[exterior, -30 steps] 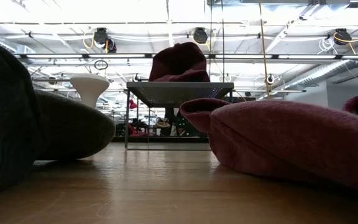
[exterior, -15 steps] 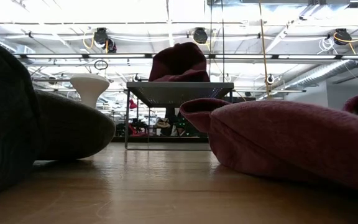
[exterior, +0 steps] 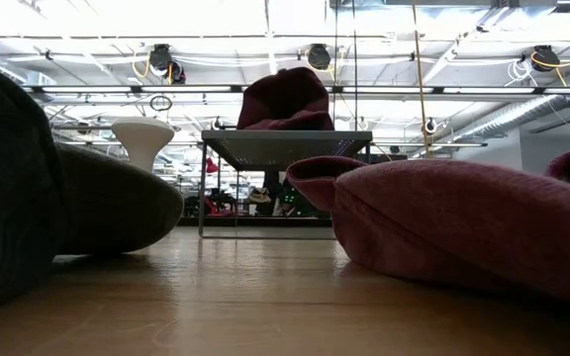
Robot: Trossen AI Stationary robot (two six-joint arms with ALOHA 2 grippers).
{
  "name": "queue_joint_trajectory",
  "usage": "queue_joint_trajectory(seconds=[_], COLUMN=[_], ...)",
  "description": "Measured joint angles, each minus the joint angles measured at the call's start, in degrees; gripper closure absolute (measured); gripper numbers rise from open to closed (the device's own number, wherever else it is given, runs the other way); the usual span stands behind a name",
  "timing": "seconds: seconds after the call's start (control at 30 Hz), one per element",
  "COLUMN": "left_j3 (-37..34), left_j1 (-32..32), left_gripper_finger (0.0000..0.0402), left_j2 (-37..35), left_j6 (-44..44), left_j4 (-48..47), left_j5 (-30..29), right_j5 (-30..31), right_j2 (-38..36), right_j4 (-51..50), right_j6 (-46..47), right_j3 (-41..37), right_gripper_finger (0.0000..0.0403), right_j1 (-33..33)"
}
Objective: Pick & Place hat
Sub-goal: Stack the red cap on top of the red cap on the shelf
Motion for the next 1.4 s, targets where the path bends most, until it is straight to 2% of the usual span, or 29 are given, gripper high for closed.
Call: queue_joint_trajectory(seconds=[0.3, 0.63, 0.8, 1.03, 1.23, 1.4], left_j3=[0.00, 0.00, 0.00, 0.00, 0.00, 0.00], left_j1=[-1.05, -1.05, -1.05, -1.05, -1.05, -1.05], left_gripper_finger=[0.0202, 0.0202, 0.0201, 0.0201, 0.0202, 0.0201], left_j2=[0.03, 0.03, 0.03, 0.03, 0.03, 0.03], left_j6=[0.76, 0.91, 0.91, 1.00, 1.58, 2.23], left_j4=[-0.35, -0.37, -0.39, -0.45, -0.46, -0.48], left_j5=[0.04, 0.11, 0.22, 0.26, 0.26, 0.97], right_j5=[0.64, 1.28, -0.06, -1.08, -5.39, -5.16], right_j2=[0.09, 0.07, 0.04, 0.04, 0.04, 0.04], right_j4=[3.50, 25.27, 26.12, 29.34, 27.55, 27.38], right_j6=[7.00, 6.16, 3.56, -4.90, -8.06, -10.52], right_j3=[-12.01, -27.76, -30.64, -31.01, -31.01, -31.01], right_gripper_finger=[0.0212, 0.0218, 0.0218, 0.0223, 0.0284, 0.0375], right_j1=[1.33, -1.51, -4.51, -7.64, -9.20, -9.40])
